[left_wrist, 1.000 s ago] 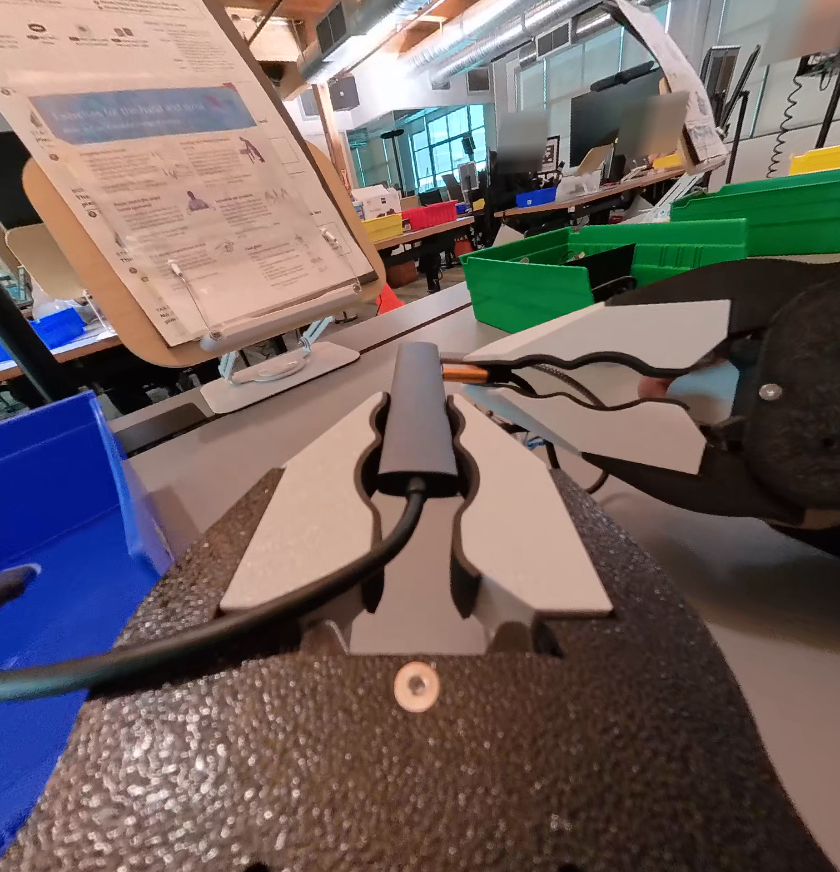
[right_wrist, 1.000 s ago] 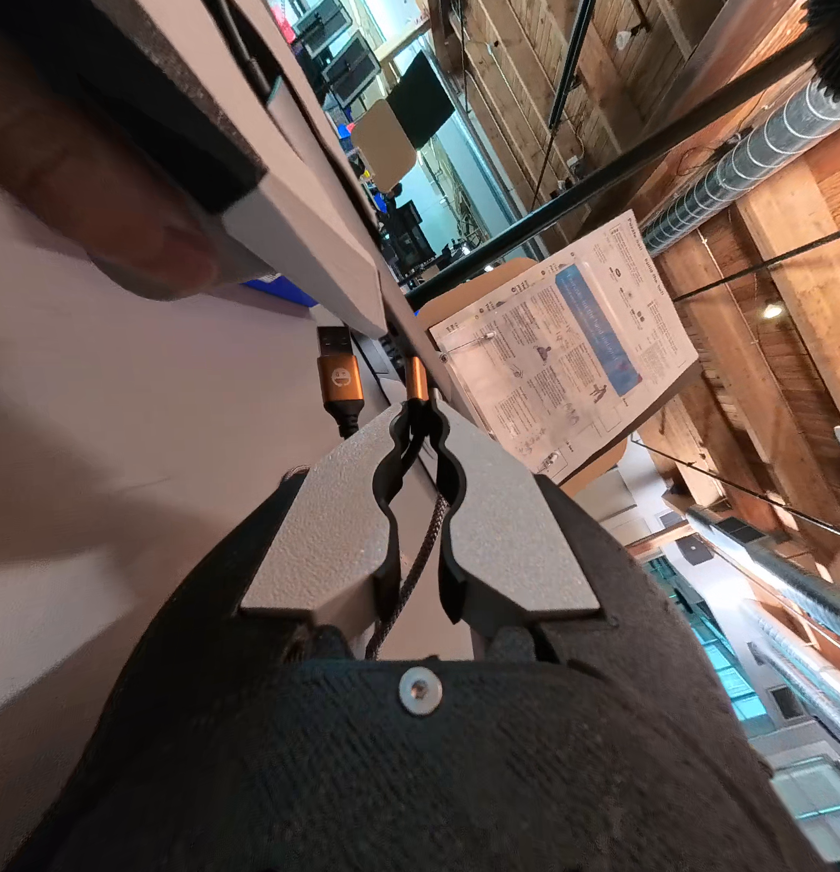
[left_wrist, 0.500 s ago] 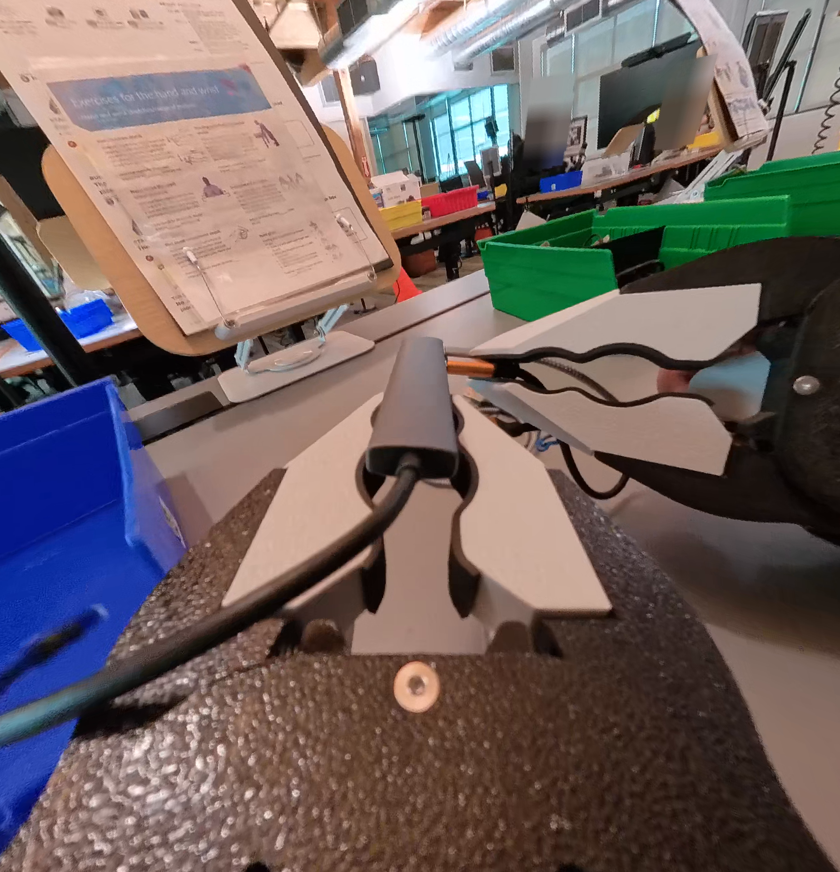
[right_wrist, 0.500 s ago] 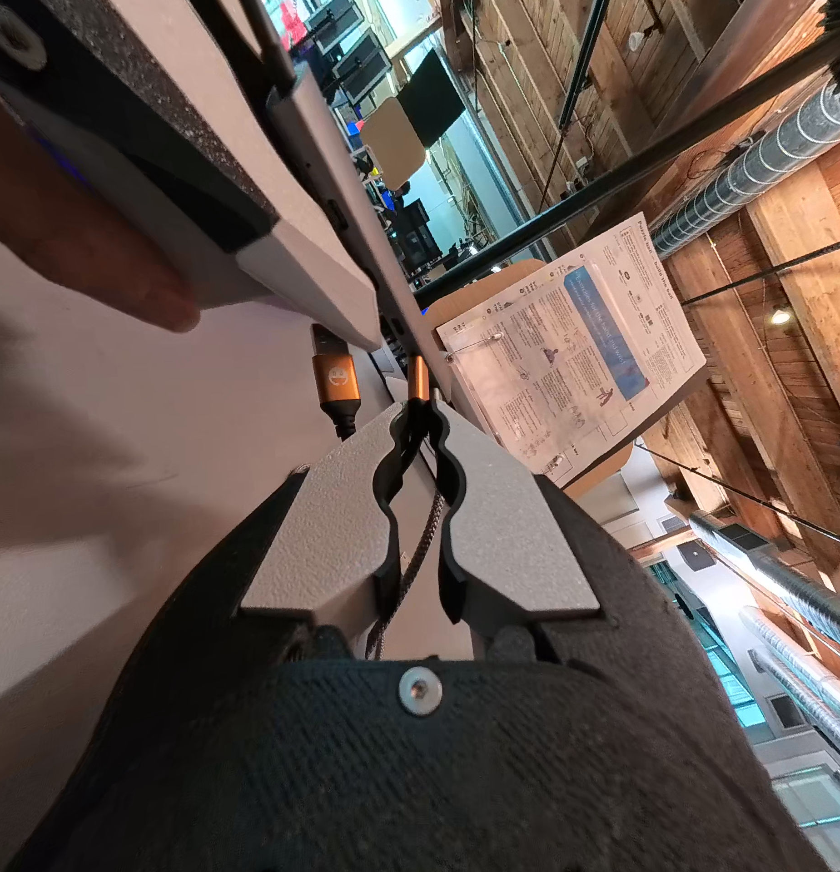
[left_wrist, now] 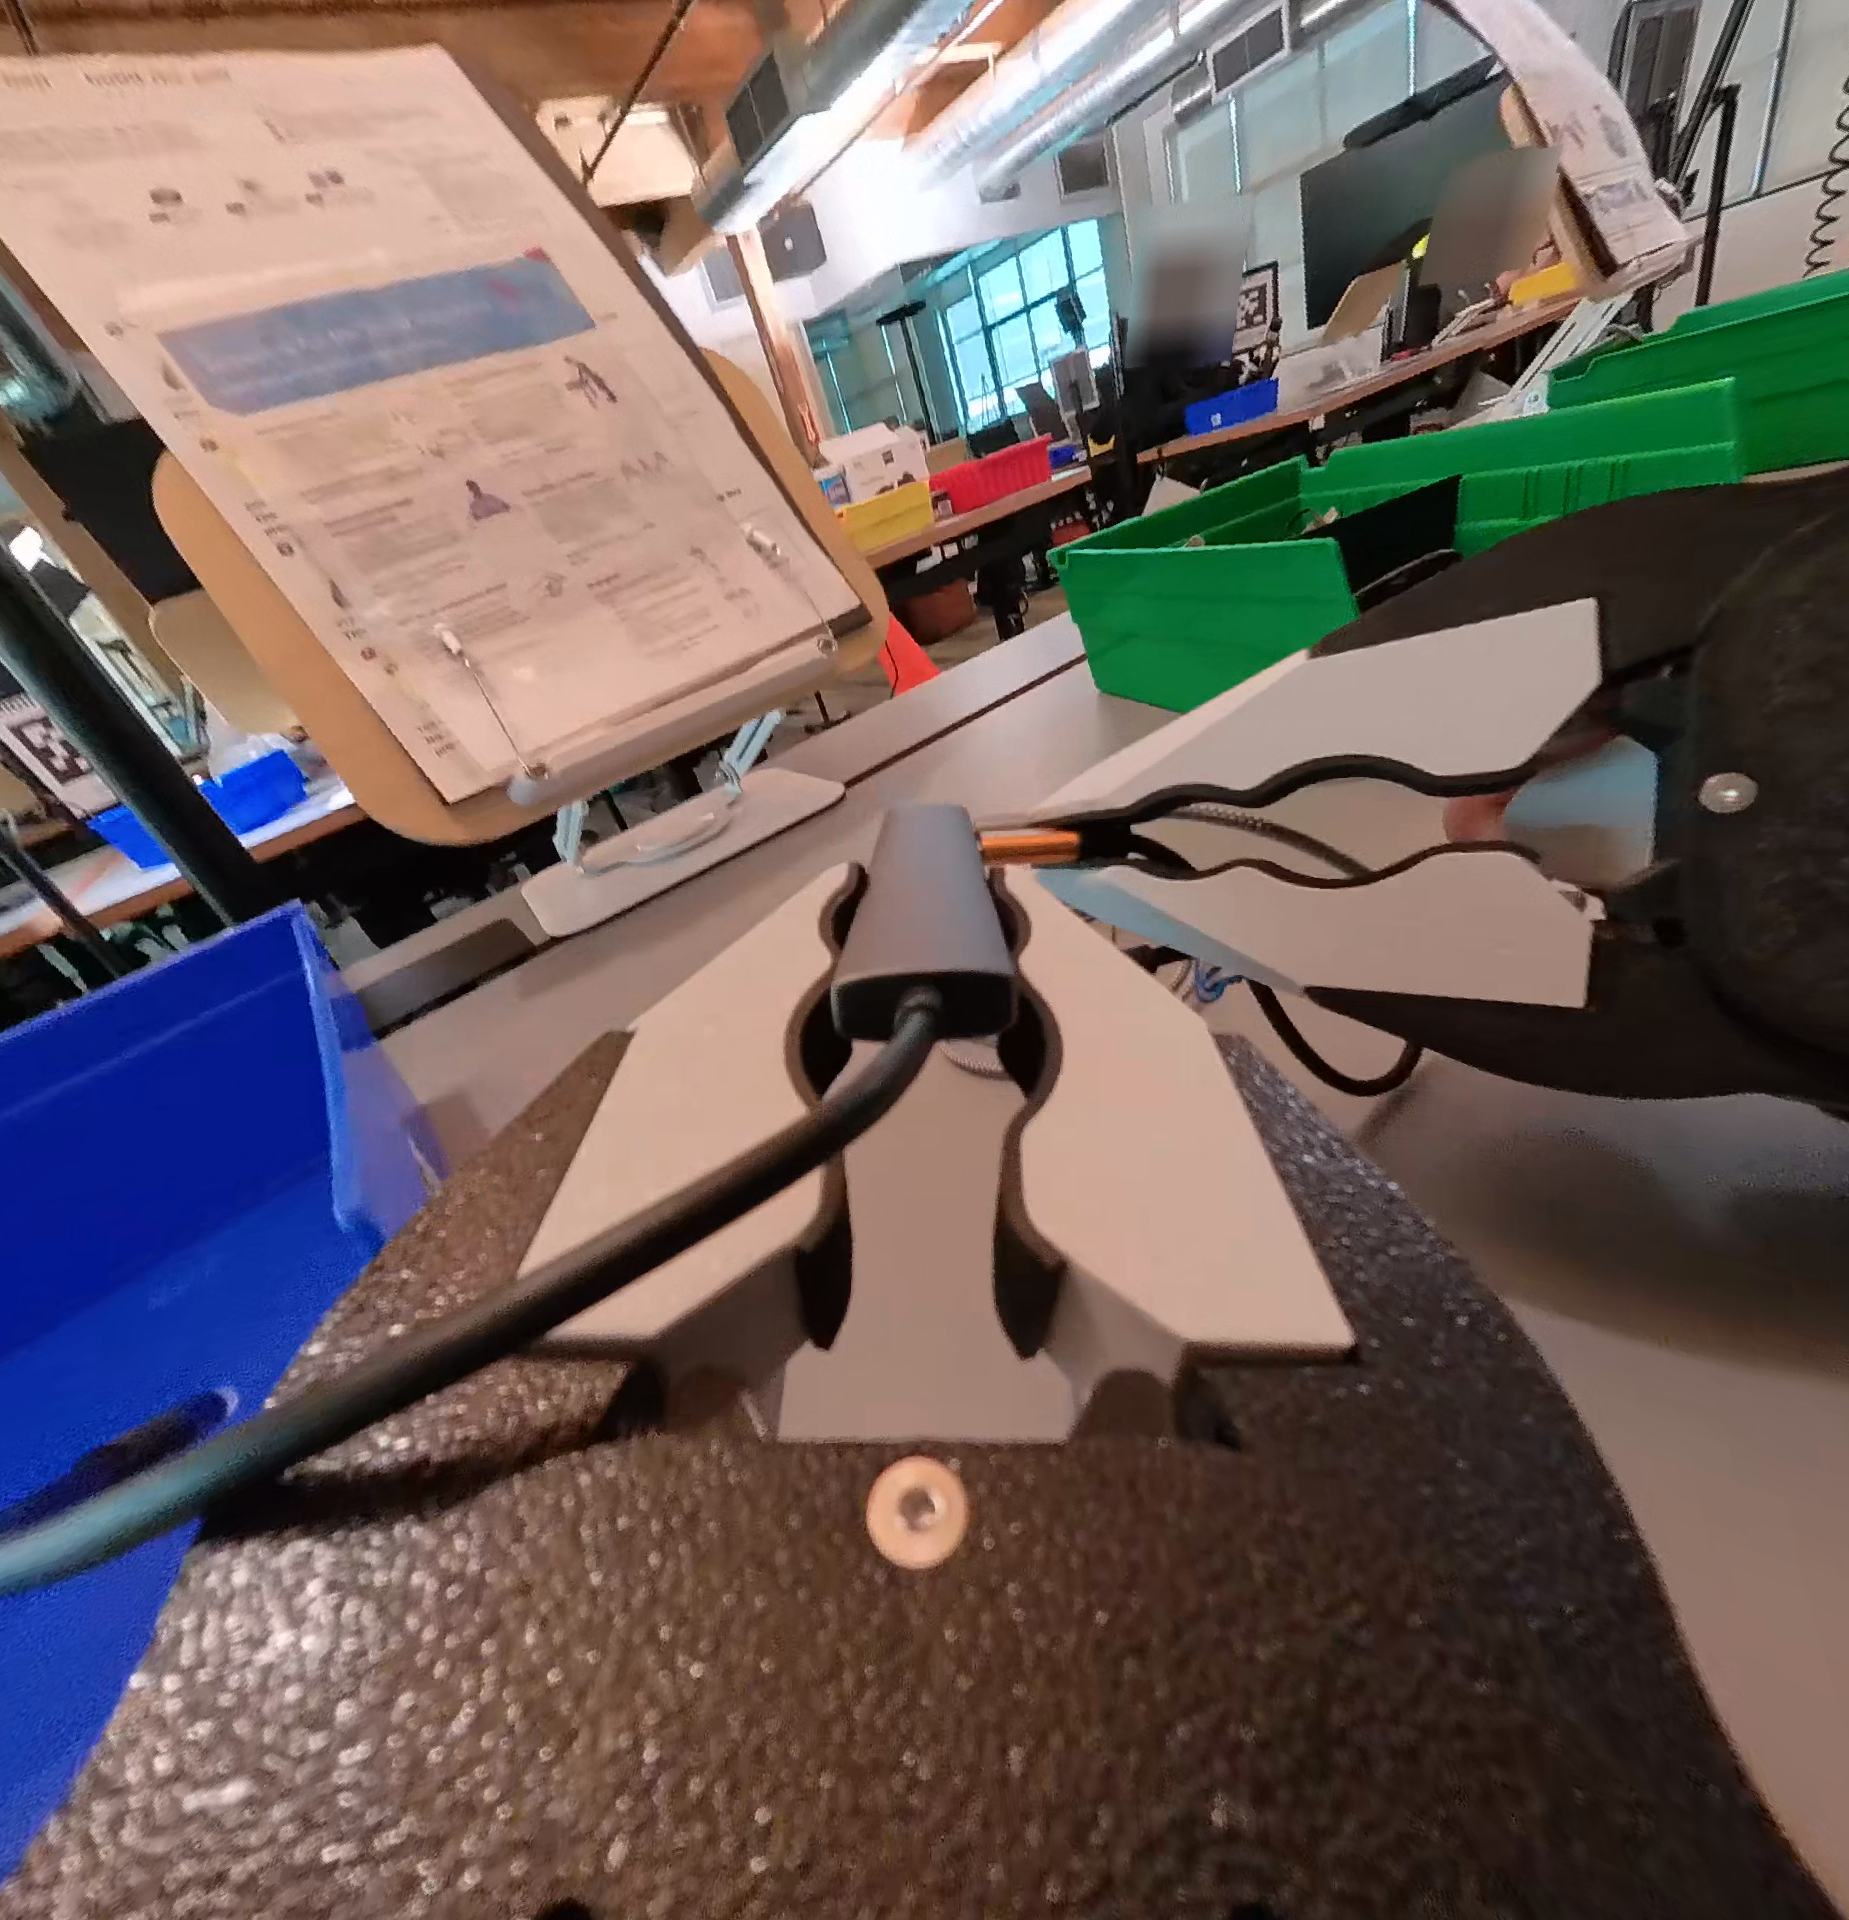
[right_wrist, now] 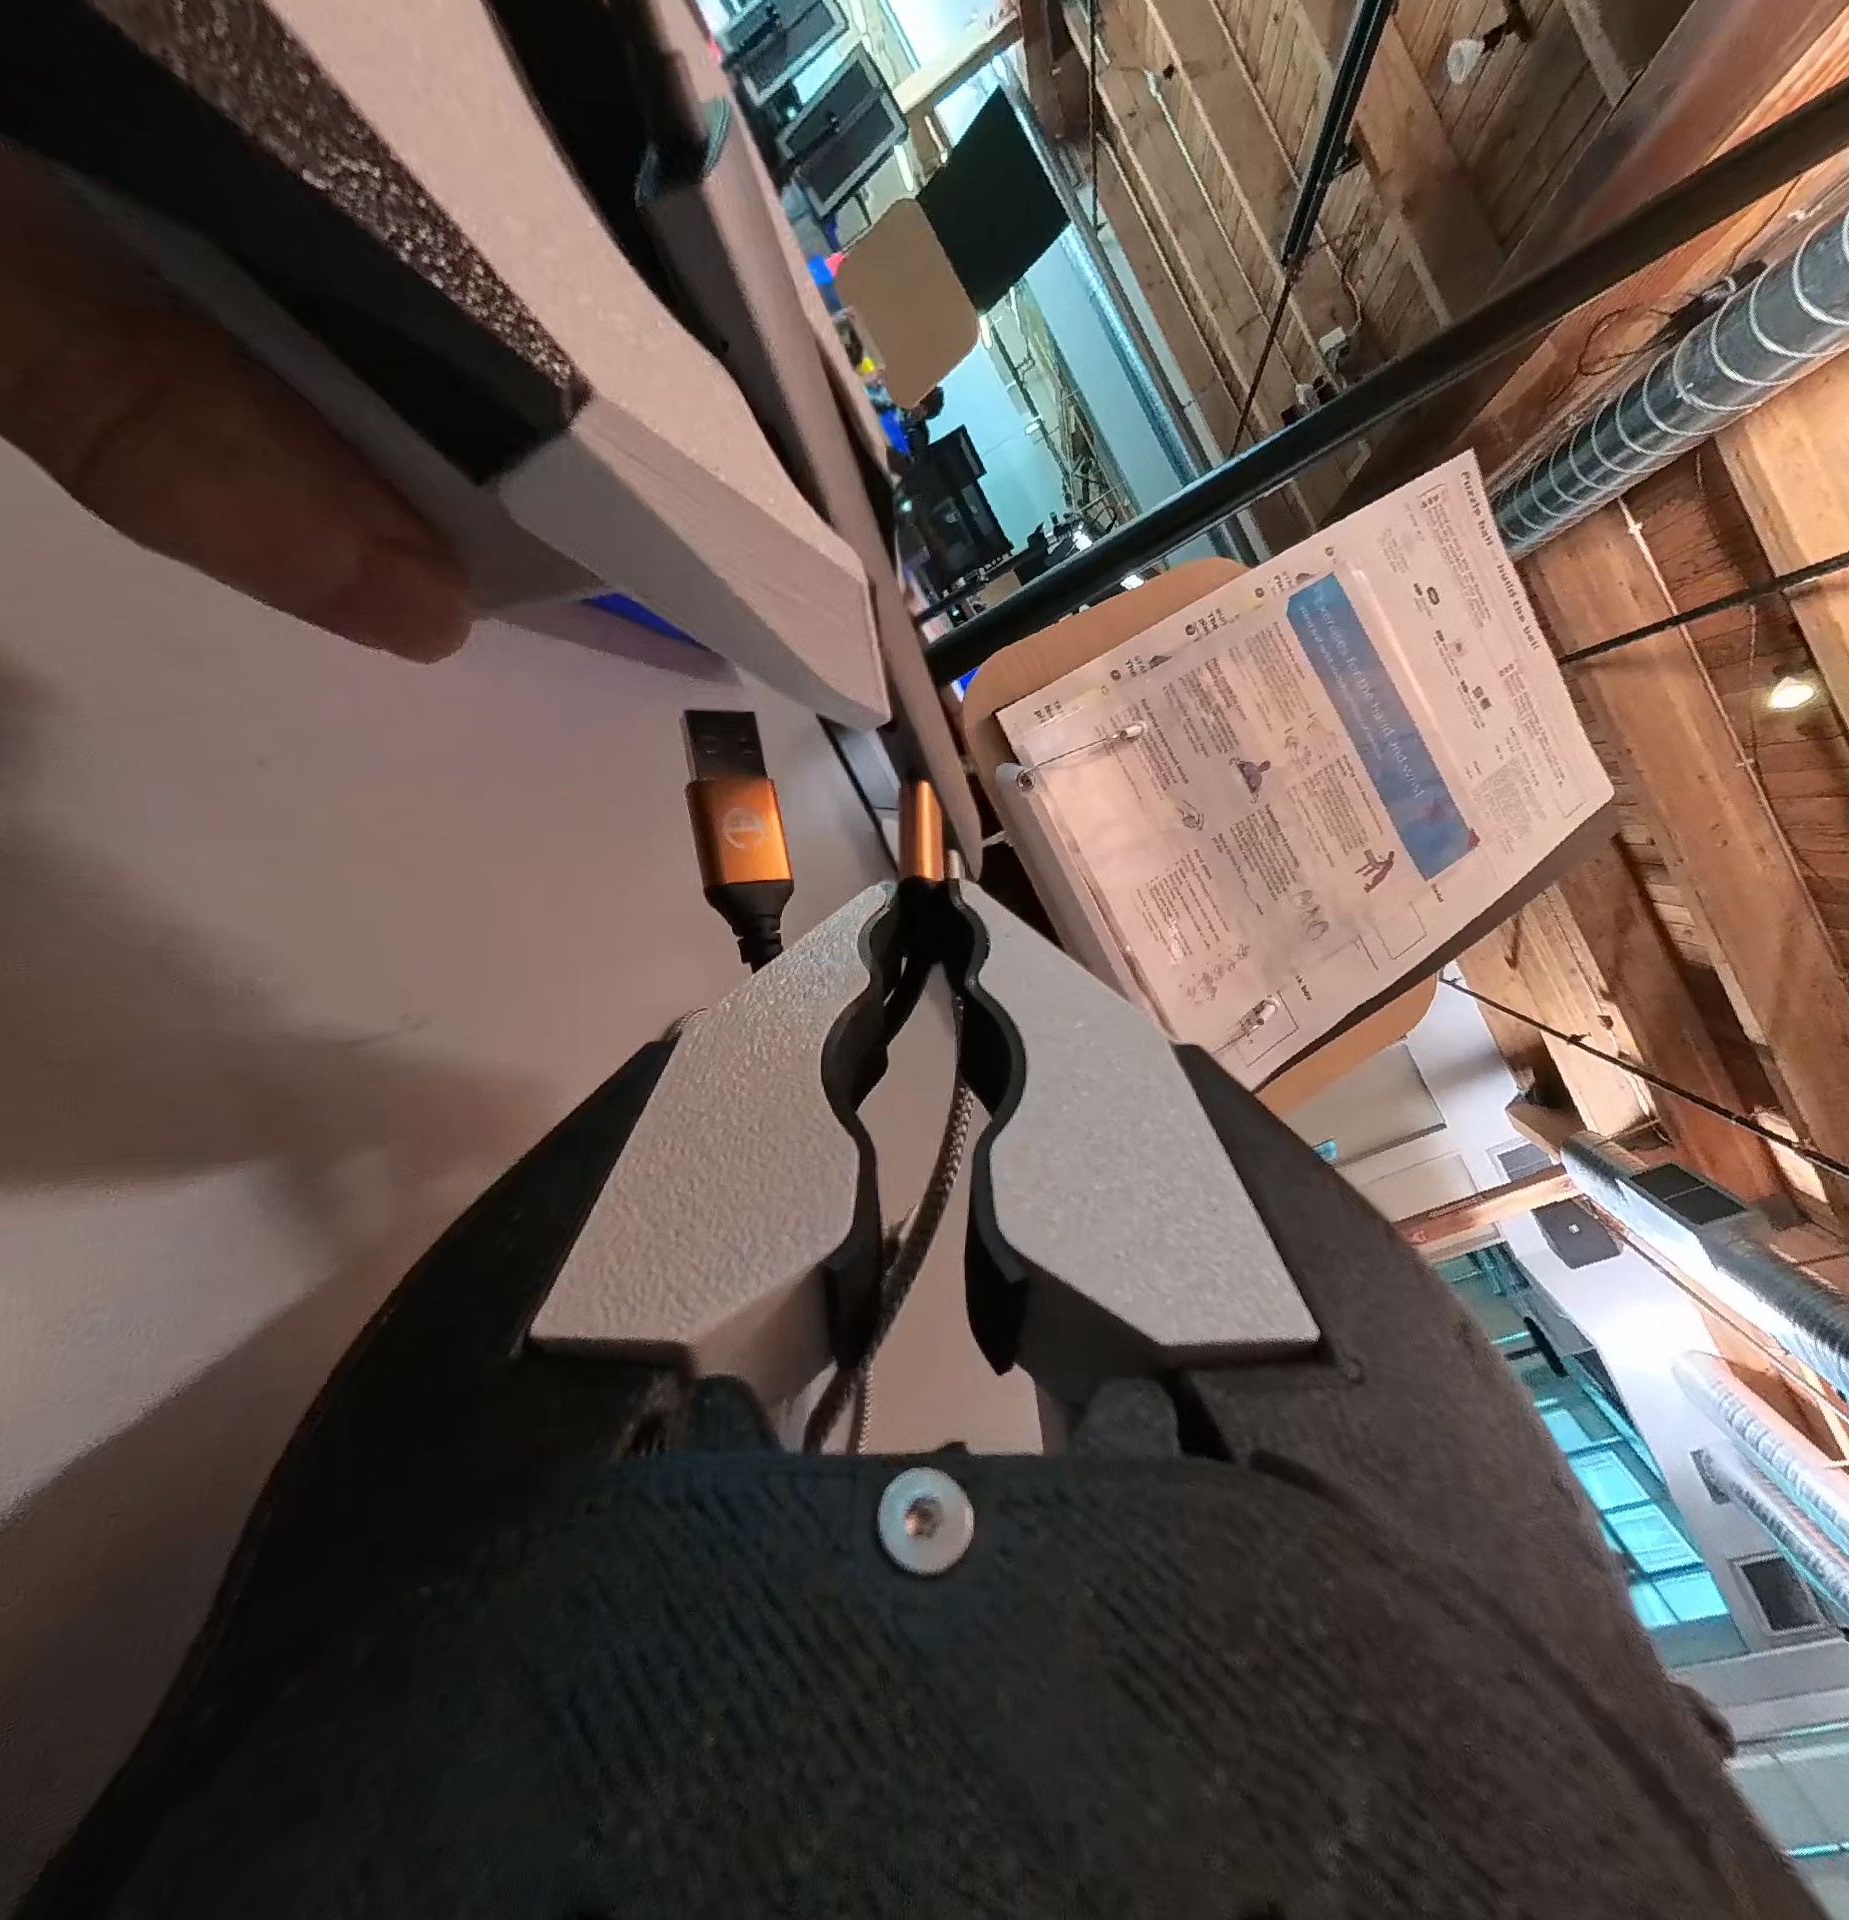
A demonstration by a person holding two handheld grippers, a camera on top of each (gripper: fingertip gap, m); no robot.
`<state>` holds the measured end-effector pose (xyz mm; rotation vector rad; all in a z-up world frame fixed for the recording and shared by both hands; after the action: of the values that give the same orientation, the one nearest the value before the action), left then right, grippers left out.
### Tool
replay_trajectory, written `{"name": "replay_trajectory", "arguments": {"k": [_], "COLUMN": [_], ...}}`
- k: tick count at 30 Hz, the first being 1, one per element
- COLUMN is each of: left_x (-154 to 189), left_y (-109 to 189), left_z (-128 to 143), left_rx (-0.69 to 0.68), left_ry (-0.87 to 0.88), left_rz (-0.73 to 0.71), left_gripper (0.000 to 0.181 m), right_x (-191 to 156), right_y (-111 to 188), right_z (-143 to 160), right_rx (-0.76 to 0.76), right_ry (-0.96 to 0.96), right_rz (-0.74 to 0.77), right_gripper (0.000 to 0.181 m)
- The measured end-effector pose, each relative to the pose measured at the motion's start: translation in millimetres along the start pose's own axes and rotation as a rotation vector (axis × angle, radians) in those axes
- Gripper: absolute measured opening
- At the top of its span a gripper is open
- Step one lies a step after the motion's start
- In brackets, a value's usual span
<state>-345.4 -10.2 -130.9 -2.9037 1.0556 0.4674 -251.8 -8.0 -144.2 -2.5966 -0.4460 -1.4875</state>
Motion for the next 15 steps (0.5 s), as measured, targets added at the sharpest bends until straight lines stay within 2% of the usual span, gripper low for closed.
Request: {"name": "replay_trajectory", "arguments": {"k": [5, 9, 15], "left_x": [-5.2, -10.1, -12.3], "left_y": [2.4, 8.4, 11.9], "left_z": [0.8, -4.5, -6.9], "left_rx": [0.029, 0.096, 0.14], "left_ry": [0.063, 0.058, 0.04], "left_rz": [-0.007, -0.045, -0.081], "left_gripper": [0.021, 0.022, 0.021], "right_x": [0.3, 7.8, 13.2], "right_y": [0.2, 5.0, 6.8], "right_z": [0.3, -3.3, -3.5], "right_rx": [0.043, 0.171, 0.254], "right_ry": [-0.11, -0.408, -0.755], "right_rz": [-0.033, -0.138, -0.339], "right_gripper": [0.007, 0.008, 0.007]}}
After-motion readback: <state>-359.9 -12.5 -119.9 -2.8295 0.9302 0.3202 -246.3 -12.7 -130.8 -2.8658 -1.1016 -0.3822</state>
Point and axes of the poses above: each gripper's, where its closed fingertips meet, y back along the fingers, z out of its underside, x = y × z across the jaws, the point moved 6 cm from there along y, back along the fingers, and after that the axes turned 7 degrees about -x, right-handed, at the moved point
